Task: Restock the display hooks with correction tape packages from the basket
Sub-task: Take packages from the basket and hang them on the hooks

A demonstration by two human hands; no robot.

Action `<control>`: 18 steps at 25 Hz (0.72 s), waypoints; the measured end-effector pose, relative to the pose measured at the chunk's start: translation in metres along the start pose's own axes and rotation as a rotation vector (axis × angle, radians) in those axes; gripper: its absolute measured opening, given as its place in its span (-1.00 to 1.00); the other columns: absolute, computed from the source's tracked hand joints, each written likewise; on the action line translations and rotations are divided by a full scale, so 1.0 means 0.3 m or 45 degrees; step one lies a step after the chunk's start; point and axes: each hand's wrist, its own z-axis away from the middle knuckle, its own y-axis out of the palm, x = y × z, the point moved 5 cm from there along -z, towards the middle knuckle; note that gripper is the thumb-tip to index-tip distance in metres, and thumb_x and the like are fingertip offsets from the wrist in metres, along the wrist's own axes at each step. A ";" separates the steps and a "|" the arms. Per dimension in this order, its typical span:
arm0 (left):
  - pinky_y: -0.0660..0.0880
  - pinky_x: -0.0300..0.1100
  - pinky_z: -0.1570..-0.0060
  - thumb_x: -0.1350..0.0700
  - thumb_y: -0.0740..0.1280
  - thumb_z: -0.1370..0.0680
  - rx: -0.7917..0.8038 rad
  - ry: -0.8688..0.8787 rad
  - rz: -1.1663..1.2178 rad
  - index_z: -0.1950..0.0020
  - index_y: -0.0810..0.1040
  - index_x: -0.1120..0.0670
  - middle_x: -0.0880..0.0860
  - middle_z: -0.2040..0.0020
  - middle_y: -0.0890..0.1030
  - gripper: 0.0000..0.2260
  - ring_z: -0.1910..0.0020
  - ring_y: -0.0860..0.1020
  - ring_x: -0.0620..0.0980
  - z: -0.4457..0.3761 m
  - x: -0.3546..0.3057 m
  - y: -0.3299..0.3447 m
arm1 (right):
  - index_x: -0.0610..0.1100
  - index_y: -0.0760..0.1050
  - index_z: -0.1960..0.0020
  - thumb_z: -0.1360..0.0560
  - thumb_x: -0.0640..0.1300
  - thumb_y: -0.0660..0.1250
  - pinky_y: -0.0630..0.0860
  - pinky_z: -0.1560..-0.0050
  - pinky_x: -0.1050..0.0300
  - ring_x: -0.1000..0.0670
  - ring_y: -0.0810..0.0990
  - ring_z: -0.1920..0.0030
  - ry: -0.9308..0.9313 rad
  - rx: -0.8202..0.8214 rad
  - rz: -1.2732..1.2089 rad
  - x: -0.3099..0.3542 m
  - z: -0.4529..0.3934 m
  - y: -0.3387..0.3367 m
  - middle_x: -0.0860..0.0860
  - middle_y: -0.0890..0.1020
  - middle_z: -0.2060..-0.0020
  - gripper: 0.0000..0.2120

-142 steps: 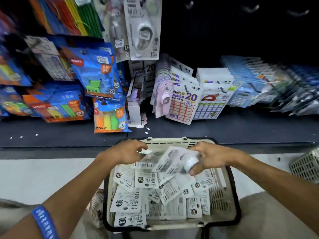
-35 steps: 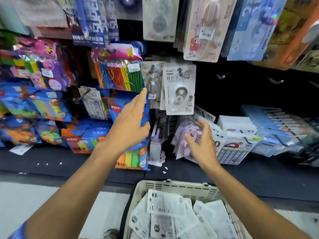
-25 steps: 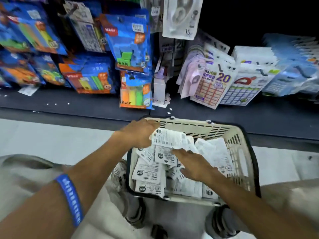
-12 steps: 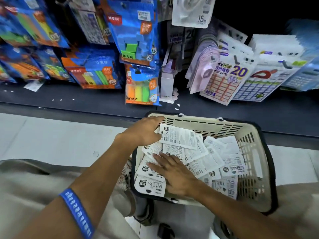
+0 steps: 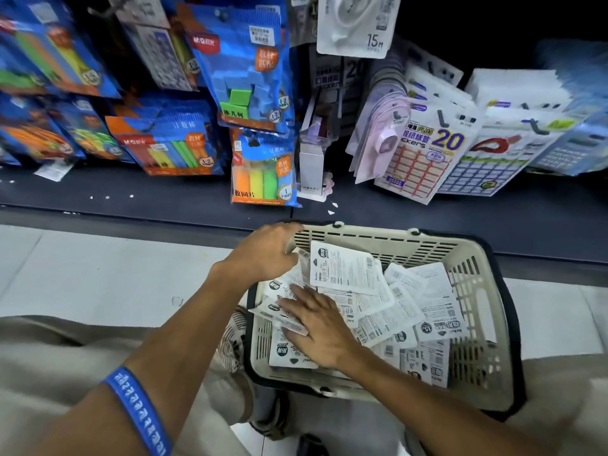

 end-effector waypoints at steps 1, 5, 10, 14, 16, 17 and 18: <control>0.30 -0.08 -0.41 0.13 0.32 -0.61 0.012 -0.003 0.007 -0.58 0.30 0.03 0.08 -0.54 0.40 -0.47 -0.51 0.34 0.11 0.001 0.003 0.005 | 0.01 0.34 -0.52 -0.59 0.13 0.25 0.14 -0.55 -0.19 -0.14 0.19 -0.56 -0.080 -0.065 0.020 0.001 0.007 -0.017 -0.08 0.23 -0.58 -0.47; 0.30 -0.06 -0.43 0.10 0.33 -0.62 0.043 -0.031 0.019 -0.58 0.30 0.00 0.07 -0.54 0.40 -0.48 -0.51 0.34 0.10 -0.002 0.025 0.017 | -0.06 0.30 -0.51 -0.50 0.11 0.36 0.13 -0.55 -0.26 -0.22 0.16 -0.57 -0.367 0.074 0.655 -0.078 0.070 -0.009 -0.16 0.22 -0.58 -0.35; 0.29 -0.06 -0.44 0.09 0.32 -0.62 0.061 -0.035 0.021 -0.58 0.31 -0.01 0.06 -0.55 0.38 -0.48 -0.52 0.33 0.09 -0.008 0.029 0.026 | -0.11 0.01 -0.62 -0.51 -0.03 0.04 -0.42 -0.50 -0.29 -0.21 -0.50 -0.51 -0.057 0.126 0.687 -0.133 0.066 0.063 -0.11 -0.44 -0.55 -0.30; 0.33 -0.07 -0.39 0.09 0.33 -0.61 0.026 -0.031 0.018 -0.56 0.34 0.00 0.06 -0.52 0.43 -0.50 -0.48 0.38 0.10 -0.014 0.026 0.017 | -0.04 0.21 -0.58 -0.58 -0.10 0.34 -0.19 -0.59 -0.11 -0.04 -0.17 -0.62 -0.067 -0.040 0.337 -0.125 0.002 -0.068 0.08 -0.09 -0.63 -0.38; 0.40 -0.06 -0.36 0.03 0.33 -0.62 -0.030 -0.081 0.104 -0.50 0.43 -0.01 0.07 -0.46 0.50 -0.57 -0.41 0.45 0.10 -0.017 0.038 0.003 | -0.04 0.41 -0.46 -0.66 -0.11 0.23 0.28 -0.49 -0.01 -0.02 0.38 -0.48 0.017 -0.161 -0.073 -0.132 -0.021 -0.213 0.06 0.33 -0.54 -0.63; 0.43 -0.05 -0.33 -0.01 0.33 -0.63 -0.086 -0.132 0.261 -0.42 0.51 -0.02 0.05 -0.39 0.56 -0.64 -0.36 0.50 0.08 -0.017 0.050 -0.010 | -0.05 0.55 -0.31 -0.68 -0.07 0.20 0.54 -0.26 0.07 -0.06 0.61 -0.23 0.123 -0.212 -0.380 -0.152 -0.029 -0.294 0.07 0.52 -0.39 -0.74; 0.46 -0.07 -0.29 -0.07 0.33 -0.63 -0.147 -0.189 0.489 -0.31 0.58 -0.06 -0.01 -0.30 0.62 -0.73 -0.30 0.55 0.03 -0.012 0.061 -0.022 | -0.05 0.60 -0.19 -0.67 -0.05 0.22 0.64 -0.04 0.12 -0.10 0.70 -0.03 0.269 -0.260 -0.707 -0.183 -0.030 -0.369 0.10 0.65 -0.22 -0.79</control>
